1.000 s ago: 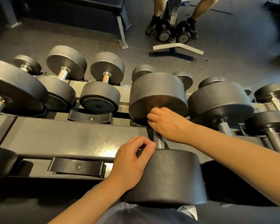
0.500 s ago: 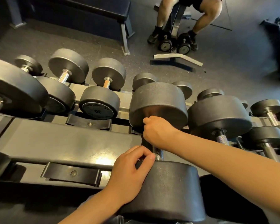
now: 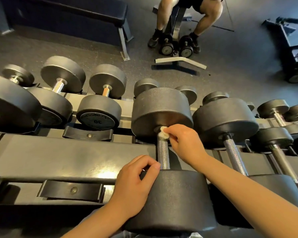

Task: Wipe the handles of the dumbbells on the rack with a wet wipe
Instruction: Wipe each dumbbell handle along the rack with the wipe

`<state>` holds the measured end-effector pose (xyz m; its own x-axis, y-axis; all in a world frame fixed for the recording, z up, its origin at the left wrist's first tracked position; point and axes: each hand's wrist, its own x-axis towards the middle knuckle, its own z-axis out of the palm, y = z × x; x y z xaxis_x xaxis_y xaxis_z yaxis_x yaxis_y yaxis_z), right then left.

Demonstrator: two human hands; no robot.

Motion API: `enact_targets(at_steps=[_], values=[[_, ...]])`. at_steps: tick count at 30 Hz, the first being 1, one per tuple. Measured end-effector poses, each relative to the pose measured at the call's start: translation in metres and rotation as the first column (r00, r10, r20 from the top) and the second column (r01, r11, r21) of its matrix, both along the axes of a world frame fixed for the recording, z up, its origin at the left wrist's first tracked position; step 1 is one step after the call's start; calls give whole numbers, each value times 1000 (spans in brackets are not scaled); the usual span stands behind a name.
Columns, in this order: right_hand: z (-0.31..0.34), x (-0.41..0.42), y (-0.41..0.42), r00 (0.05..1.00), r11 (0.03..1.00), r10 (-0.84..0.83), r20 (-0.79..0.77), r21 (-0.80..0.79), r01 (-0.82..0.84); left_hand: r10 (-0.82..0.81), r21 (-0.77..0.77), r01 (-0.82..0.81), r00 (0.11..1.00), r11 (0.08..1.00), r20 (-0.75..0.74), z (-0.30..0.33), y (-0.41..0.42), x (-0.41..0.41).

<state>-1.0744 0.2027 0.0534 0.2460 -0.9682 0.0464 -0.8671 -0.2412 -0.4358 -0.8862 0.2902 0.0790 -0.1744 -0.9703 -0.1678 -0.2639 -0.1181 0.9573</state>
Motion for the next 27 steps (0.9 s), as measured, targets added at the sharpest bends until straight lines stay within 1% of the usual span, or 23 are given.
enact_targets(at_steps=[1, 2, 3, 4, 5, 6, 7, 8, 10, 11, 12, 13, 14, 17, 20, 21, 22, 23, 24, 25, 26, 27], values=[[-3, -4, 2, 996, 992, -84, 2, 94, 84, -2, 1, 2, 1000, 1000, 2, 1, 0, 0], [-6, -6, 4, 985, 961, -172, 14, 222, 164, -3, 3, 3, 1000, 1000, 2, 1, 0, 0], [-9, -8, 6, 955, 893, -287, 72, 382, 239, -4, 2, 4, 1000, 1000, 2, 2, -1, 0], [-10, -5, 8, 876, 783, -447, 181, 553, 285, -8, 0, 8, 1000, 1000, 7, 2, -1, 0], [-9, 0, 7, 729, 657, -620, 290, 700, 281, -13, 1, 13, 1000, 1000, 9, 2, -1, 0], [-7, 4, 5, 551, 559, -751, 363, 794, 239, -14, 4, 14, 1000, 1000, 3, 3, 0, 0], [-3, 7, 2, 407, 500, -825, 392, 842, 203, -12, 4, 12, 1000, 1000, -3, 4, 0, 0], [3, 10, -1, 293, 455, -871, 395, 873, 176, -12, 3, 12, 1000, 1000, -1, 4, 0, 0], [15, 9, -3, 86, 393, -919, 385, 909, 135, -13, 6, 13, 1000, 1000, 7, 4, 0, 0], [19, 8, -4, 14, 375, -926, 376, 919, 117, -9, 6, 9, 1000, 1000, 2, 4, 0, 0], [22, 9, -4, -21, 364, -930, 368, 926, 104, -6, 2, 6, 1000, 1000, 0, 4, 0, 1], [24, 11, -4, -25, 354, -933, 358, 930, 97, -7, -3, 7, 1000, 1000, 3, 3, -1, 1], [24, 14, -5, -10, 347, -937, 350, 932, 103, -13, -6, 13, 1000, 1000, 7, 4, -1, 0], [19, 22, -8, 94, 344, -938, 335, 931, 121, -20, 0, 20, 1000, 1000, 9, 5, -2, 0], [15, 23, -7, 128, 332, -938, 322, 941, 62, -24, 9, 24, 1000, 1000, 16, 6, -2, 0], [15, 22, -6, 160, 346, -930, 332, 936, 68, -27, 10, 27, 1000, 1000, 16, 6, -2, 0], [14, 21, -5, 225, 378, -911, 346, 919, 116, -29, 14, 28, 999, 1000, 14, 7, -2, 0], [15, 19, -4, 334, 427, -875, 351, 884, 189, -29, 19, 29, 1000, 999, 12, 7, -2, 0], [15, 16, -1, 477, 498, -812, 337, 826, 264, -31, 25, 31, 999, 999, 11, 8, -2, 0], [18, 13, 1, 636, 595, -708, 307, 745, 303, -35, 32, 34, 999, 999, 13, 8, -2, 0], [21, 10, 4, 775, 694, -571, 271, 664, 279, -38, 40, 38, 999, 999, 16, 9, -2, 1], [24, 4, 6, 877, 769, -421, 231, 604, 210, -41, 48, 40, 999, 998, 16, 9, -2, 1]])
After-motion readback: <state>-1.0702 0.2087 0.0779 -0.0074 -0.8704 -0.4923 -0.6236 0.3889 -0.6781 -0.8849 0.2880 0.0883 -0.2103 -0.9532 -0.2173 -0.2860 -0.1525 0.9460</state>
